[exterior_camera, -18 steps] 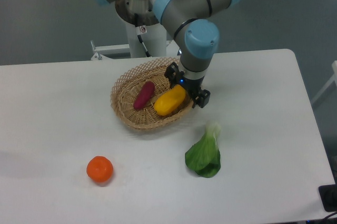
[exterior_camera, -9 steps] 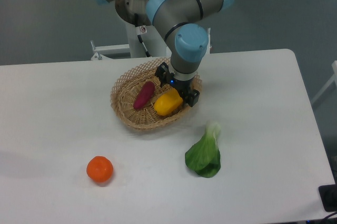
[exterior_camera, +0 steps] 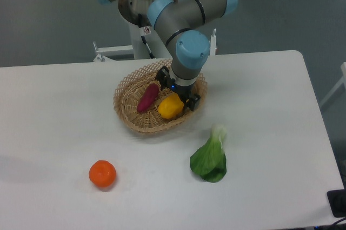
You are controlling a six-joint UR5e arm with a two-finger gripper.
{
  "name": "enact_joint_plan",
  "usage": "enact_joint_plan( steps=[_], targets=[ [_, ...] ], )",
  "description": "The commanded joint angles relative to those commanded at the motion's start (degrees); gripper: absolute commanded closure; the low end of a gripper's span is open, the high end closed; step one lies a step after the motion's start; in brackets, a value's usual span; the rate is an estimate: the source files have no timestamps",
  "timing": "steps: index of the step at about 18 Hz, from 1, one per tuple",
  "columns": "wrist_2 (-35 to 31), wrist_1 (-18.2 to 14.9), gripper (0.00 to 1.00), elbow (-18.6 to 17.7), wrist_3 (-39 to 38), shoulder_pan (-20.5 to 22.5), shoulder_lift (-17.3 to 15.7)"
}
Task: Pick up the mango from the basket
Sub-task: 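Lower the gripper onto the yellow mango and close on it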
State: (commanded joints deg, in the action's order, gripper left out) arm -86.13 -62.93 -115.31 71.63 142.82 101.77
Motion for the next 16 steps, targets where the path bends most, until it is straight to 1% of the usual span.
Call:
enact_joint_plan(
  steps=[3,8,9,10,12,13,16],
  targets=[
    [-0.3,0.1,0.00,0.2,-0.9,-1.0,1.6],
    [-0.4,0.5,0.00,0.4,-1.9,-1.5,2.1],
    [-0.4,0.5,0.07,0.4,-1.9,-1.5,2.2],
    [-0.4,0.5,0.26,0.7,-1.9,-1.5,2.3],
    [-0.5,0.4,0.56,0.8,-1.9,-1.5,2.1],
    [-0.7,0.4,0.64,0.8,-1.9,-1.5,2.0],
    [-0.8,0.3,0.73,1.0,-1.9,-1.5,1.1]
  ],
)
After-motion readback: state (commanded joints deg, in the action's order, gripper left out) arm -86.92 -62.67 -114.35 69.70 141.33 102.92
